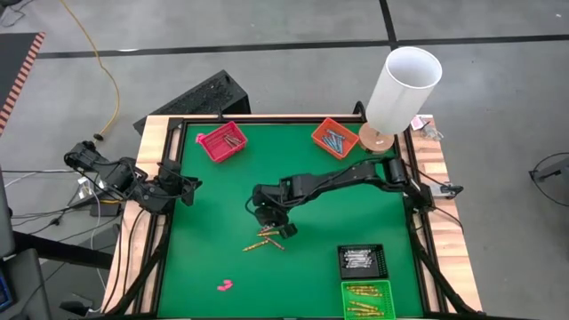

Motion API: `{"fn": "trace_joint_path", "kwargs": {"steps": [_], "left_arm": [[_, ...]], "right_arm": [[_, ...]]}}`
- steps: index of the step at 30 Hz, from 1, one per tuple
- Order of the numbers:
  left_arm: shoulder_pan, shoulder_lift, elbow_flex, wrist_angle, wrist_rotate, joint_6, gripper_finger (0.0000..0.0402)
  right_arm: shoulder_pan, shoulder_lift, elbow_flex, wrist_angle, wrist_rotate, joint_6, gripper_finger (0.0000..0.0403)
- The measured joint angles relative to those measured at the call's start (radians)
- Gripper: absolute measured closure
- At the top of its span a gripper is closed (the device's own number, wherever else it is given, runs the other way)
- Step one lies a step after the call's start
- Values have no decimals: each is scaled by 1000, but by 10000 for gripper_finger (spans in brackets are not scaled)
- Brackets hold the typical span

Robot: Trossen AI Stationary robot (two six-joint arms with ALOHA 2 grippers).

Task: Sort crayons
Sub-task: Put the brown crayon into the red bin

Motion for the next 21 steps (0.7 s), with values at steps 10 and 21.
{"fn": "trace_joint_path", "kwargs": {"steps": [10, 21], "left_arm": [[0, 0, 0, -6, -1, -1, 295], [0, 2, 0, -16, 7, -4, 295]], "right_arm": [[-1, 44, -3, -9, 20, 2, 302], [8, 92, 0, -61, 30, 20, 302]]}}
